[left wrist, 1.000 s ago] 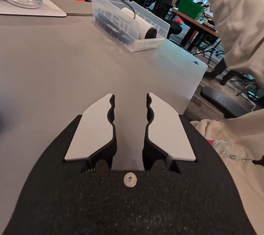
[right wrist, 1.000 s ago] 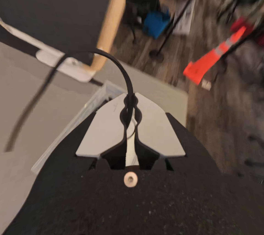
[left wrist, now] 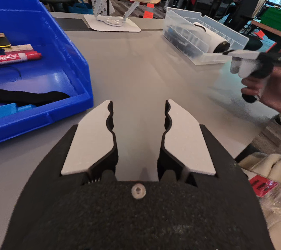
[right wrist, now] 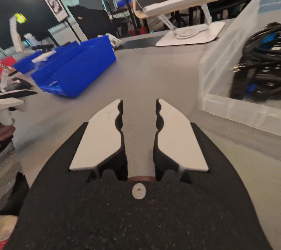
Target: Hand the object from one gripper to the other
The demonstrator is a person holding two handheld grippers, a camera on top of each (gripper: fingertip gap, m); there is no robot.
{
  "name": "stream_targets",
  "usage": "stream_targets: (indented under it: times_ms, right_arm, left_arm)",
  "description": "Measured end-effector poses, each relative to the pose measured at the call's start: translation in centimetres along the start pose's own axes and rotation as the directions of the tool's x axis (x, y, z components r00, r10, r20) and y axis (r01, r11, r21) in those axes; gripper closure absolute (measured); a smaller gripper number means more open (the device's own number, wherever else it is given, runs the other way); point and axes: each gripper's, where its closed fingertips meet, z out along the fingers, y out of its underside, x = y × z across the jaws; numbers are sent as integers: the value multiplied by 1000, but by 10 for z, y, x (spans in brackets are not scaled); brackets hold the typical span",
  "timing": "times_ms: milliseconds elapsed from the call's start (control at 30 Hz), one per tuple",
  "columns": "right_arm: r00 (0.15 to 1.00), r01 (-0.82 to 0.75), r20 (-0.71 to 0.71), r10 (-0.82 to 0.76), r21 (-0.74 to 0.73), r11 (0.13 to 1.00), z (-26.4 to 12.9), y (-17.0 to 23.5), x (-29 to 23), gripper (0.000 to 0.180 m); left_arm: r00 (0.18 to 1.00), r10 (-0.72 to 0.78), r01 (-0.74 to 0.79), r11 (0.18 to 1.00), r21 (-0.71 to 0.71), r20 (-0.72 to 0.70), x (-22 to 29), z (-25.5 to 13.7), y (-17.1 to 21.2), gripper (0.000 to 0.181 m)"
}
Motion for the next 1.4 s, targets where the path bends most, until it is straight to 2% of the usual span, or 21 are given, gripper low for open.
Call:
stream_targets:
  times_ms: [67,100,200,267,367,433,500,667,733,867,1000,1233,1400]
  right_arm:
    - [998,49,35,-51,52,997,4,-14,-10,138]
    - [993,111,23,-113,89,990,7,-23,-8,144]
    - [978,210,-9,-210,64,976,16,-24,4,144]
    - [974,226,5,-226,48,973,16,-15,4,145]
    - [958,282,31,-283,40,959,16,-12,-4,145]
    - [949,308,47,-311,56,950,16,-14,-10,145]
    - [953,287,82,-291,61,956,17,-13,-14,145]
    - [959,252,119,-256,44,967,16,-8,-16,145]
    - [954,281,101,-283,36,959,15,-6,-11,145]
    - [958,281,53,-281,10,960,10,-4,6,145]
    - [979,192,60,-195,53,980,4,-13,14,145]
    - [987,127,94,-131,49,991,6,-12,14,145]
    - [979,161,117,-165,40,986,6,-9,2,146]
  left_arm:
    - [999,-37,37,999,5,-3,-8,4,-3,117]
    - [999,-47,48,999,5,-8,-12,7,-3,117]
    - [999,-52,52,999,9,-7,-24,12,-11,120]
    - [999,38,-38,999,23,-15,-33,9,-28,124]
    - [955,298,-296,950,-104,4,-61,9,-53,126]
    - [894,448,-441,871,-215,-19,-86,18,-71,127]
    - [849,515,-521,776,-355,-122,-115,37,-77,128]
    - [785,580,-545,476,-690,-220,-226,99,-65,134]
    - [775,577,-531,371,-762,-259,-257,118,-51,134]
    - [744,572,-554,239,-797,-346,-285,138,-26,144]
    - [711,571,-592,170,-788,-411,-290,146,-10,160]
    - [681,609,-600,144,-787,-407,-291,145,-13,162]
    - [660,654,-598,160,-785,-370,-282,129,-23,163]
